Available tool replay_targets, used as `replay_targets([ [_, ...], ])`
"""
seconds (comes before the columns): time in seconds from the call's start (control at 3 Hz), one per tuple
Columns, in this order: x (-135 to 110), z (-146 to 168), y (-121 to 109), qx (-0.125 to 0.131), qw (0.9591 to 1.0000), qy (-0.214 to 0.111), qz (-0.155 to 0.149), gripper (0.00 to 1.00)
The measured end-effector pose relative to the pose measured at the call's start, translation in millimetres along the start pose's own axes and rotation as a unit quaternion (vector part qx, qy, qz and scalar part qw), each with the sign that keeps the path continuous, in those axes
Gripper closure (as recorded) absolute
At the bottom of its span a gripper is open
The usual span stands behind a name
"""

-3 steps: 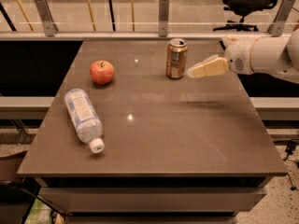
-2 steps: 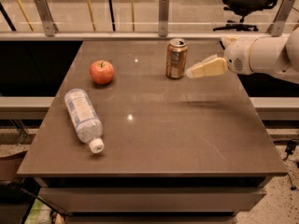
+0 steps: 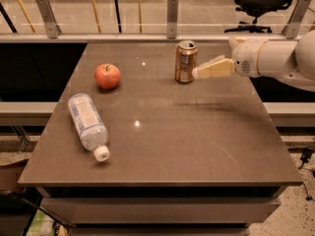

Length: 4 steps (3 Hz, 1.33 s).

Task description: Knock orange can over

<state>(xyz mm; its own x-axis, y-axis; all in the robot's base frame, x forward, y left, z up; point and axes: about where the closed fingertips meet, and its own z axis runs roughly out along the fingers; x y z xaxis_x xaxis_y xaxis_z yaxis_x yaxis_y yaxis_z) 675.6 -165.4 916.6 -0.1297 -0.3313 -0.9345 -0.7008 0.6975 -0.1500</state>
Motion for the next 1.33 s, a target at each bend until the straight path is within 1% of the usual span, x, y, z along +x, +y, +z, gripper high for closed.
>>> replay_targets([
  [0.33, -2, 16, -1, -0.011, 0.9998, -0.016, 0.006, 0.0],
  [0.67, -3, 34, 0, -0.027, 0.9993, -0.022, 0.008, 0.0],
  [1.0, -3, 56, 4, -0.061, 0.9978, -0.027, 0.005, 0.0],
  [1.33, -4, 72, 10, -0.104, 0.9937, -0.041, 0.005, 0.0],
])
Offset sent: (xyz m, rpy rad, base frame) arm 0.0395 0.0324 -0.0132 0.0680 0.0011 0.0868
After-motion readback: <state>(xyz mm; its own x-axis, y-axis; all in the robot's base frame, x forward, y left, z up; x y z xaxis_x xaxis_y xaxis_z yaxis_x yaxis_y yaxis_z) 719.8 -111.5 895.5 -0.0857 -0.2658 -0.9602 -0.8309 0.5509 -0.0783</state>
